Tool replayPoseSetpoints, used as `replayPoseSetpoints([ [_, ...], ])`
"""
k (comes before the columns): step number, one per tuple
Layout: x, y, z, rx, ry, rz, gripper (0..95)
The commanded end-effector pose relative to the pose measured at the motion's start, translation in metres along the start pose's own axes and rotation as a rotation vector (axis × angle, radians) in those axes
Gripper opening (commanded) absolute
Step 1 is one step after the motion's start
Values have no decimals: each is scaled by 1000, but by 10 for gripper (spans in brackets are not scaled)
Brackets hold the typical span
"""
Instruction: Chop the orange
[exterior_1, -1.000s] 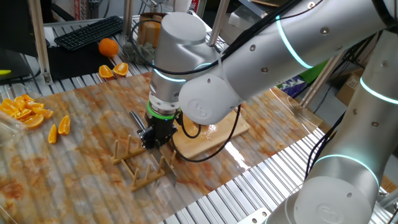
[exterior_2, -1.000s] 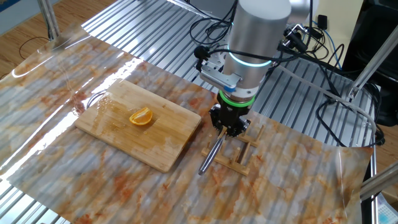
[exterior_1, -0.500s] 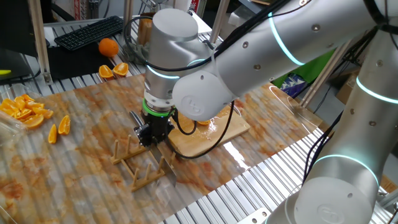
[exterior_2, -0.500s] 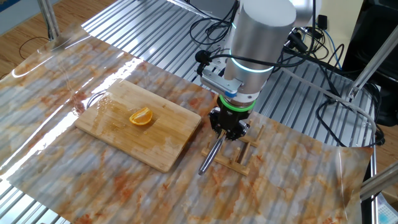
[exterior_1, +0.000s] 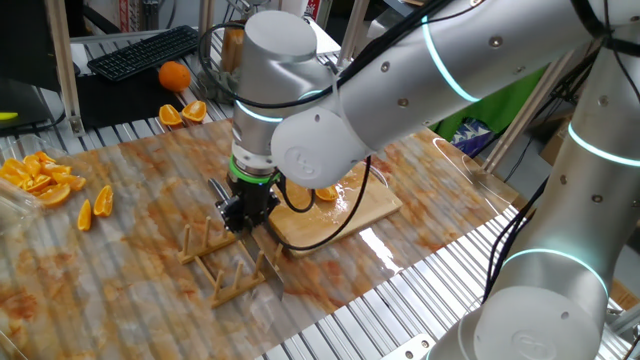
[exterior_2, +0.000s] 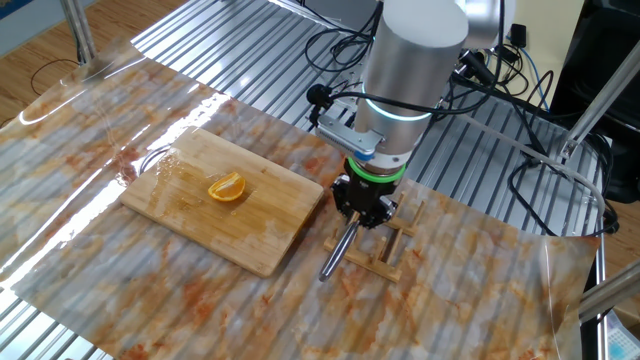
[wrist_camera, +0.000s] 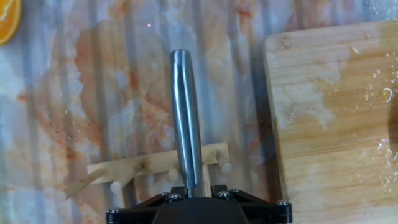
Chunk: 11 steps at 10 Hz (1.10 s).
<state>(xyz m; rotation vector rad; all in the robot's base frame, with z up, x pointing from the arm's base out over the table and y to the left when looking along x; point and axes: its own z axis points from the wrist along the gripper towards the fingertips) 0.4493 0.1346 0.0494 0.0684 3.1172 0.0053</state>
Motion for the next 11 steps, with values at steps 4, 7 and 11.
replayPoseSetpoints([
  [4, 2, 0, -2, 13, -11, -22, 0],
  [7, 3, 1, -2, 22, -1, 15, 0],
  [11, 7, 3, -10, 25, 47, 7, 0],
])
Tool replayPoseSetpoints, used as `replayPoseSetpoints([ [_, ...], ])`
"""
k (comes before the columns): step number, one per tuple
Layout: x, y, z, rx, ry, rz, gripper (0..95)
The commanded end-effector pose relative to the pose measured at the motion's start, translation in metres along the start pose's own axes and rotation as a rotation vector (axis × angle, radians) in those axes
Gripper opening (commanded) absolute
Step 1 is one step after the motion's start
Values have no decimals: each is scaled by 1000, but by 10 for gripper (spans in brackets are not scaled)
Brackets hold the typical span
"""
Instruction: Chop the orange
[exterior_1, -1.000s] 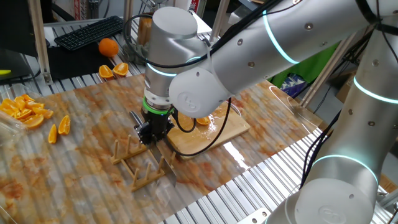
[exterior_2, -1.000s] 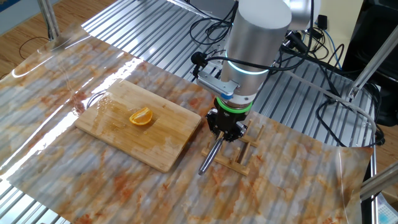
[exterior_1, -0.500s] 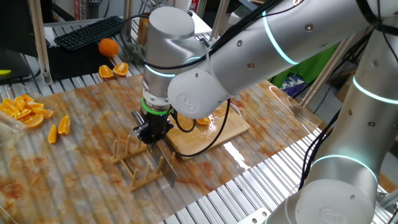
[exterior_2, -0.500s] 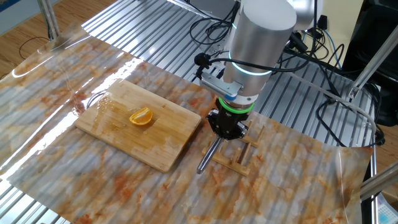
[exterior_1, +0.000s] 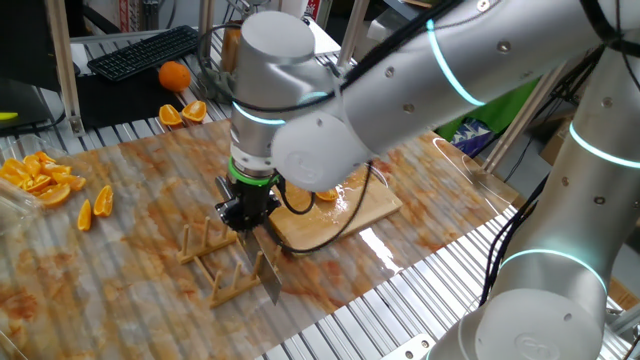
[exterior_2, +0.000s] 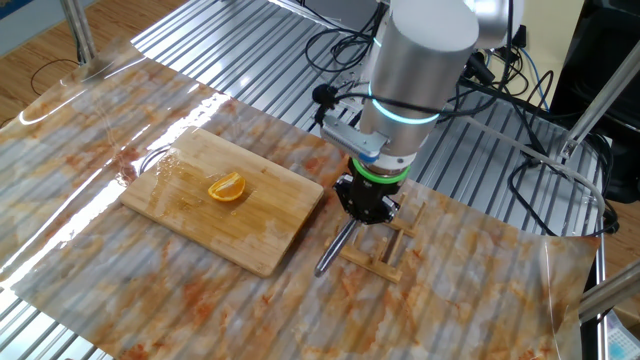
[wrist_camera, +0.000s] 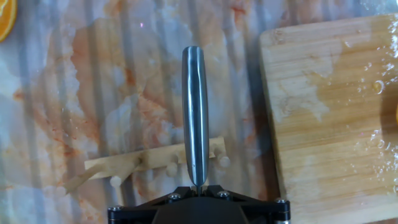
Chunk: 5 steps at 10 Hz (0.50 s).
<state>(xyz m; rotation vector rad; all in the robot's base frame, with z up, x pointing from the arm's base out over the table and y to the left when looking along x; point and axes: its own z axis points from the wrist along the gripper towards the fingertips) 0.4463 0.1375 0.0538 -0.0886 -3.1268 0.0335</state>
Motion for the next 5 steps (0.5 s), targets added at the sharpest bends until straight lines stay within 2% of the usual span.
replayPoseSetpoints([
  [1, 5, 1, -10, -1, 18, -5, 0],
  [4, 7, -4, -22, 4, 21, -6, 0],
  [5, 7, -8, -32, 8, 22, -5, 0],
])
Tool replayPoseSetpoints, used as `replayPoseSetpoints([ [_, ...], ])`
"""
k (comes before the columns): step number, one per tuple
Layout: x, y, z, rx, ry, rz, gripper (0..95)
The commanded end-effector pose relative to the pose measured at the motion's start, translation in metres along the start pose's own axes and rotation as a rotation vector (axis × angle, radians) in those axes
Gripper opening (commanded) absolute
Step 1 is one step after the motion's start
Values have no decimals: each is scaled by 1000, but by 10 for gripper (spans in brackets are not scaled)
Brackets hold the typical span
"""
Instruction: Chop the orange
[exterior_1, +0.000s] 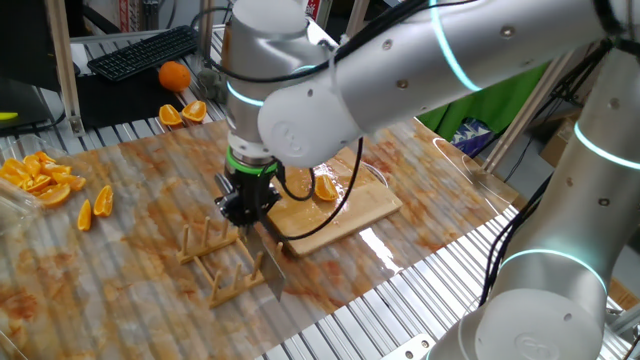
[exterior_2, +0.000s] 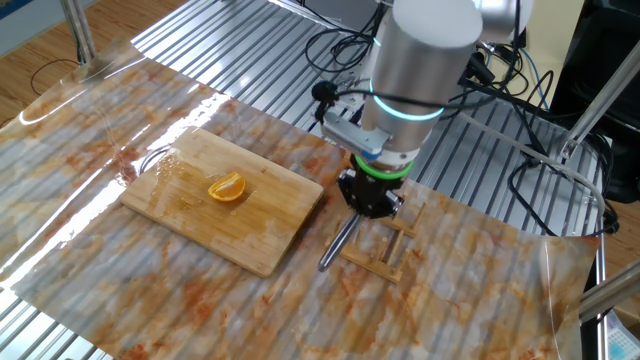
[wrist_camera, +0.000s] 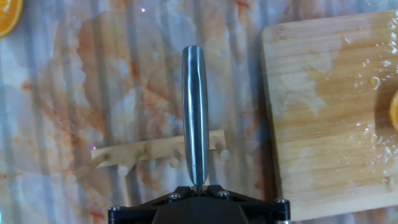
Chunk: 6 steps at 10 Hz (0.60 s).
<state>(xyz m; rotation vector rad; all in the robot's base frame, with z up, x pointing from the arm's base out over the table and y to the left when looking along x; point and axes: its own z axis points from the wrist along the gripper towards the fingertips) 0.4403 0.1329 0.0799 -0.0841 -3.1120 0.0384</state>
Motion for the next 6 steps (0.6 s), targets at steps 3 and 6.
replayPoseSetpoints([
  [3, -3, -12, -29, -11, 37, 17, 0],
  [6, -8, -21, -46, 20, 39, 18, 0],
])
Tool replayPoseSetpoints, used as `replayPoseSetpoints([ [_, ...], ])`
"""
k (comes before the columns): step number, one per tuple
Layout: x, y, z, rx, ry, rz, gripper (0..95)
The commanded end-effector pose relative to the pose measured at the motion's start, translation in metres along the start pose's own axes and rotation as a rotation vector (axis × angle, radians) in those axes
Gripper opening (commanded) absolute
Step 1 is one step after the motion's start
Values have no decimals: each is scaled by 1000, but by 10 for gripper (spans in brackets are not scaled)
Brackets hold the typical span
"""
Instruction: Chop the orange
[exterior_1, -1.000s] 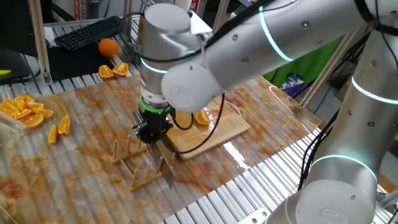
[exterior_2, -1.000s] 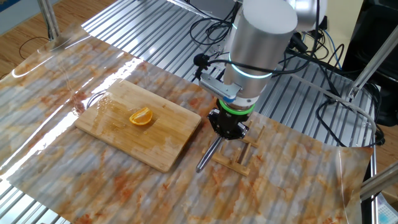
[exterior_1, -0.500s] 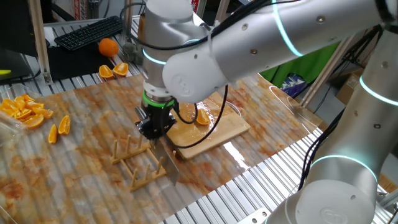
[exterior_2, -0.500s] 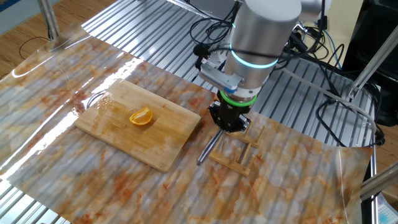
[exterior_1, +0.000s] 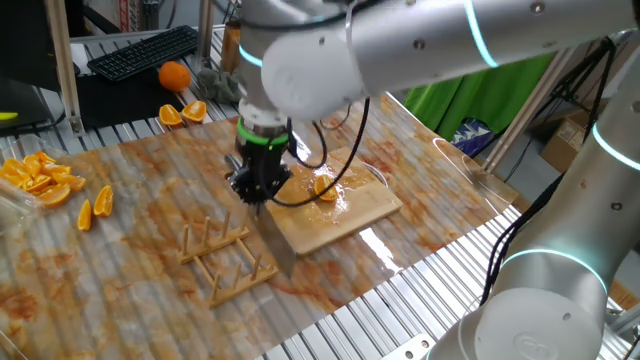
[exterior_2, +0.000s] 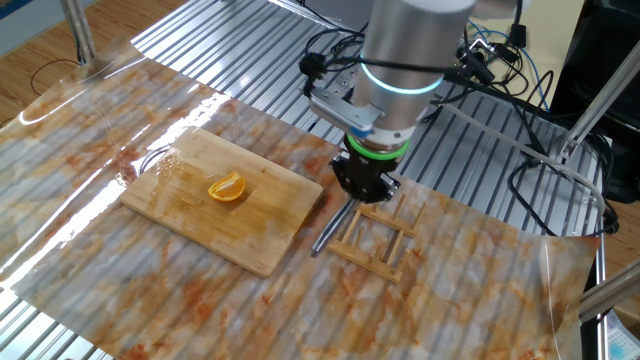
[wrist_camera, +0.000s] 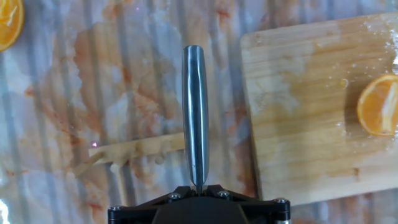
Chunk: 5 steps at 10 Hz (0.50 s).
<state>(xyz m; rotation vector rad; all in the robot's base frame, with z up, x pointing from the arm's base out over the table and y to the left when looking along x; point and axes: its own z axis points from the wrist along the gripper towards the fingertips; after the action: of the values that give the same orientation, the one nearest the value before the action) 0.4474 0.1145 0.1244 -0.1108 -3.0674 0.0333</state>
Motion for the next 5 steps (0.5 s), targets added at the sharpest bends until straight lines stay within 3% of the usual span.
replayPoseSetpoints([
  [1, -5, -8, -8, 27, -6, 3, 0],
  [5, -39, -51, -9, 39, -19, -21, 0],
])
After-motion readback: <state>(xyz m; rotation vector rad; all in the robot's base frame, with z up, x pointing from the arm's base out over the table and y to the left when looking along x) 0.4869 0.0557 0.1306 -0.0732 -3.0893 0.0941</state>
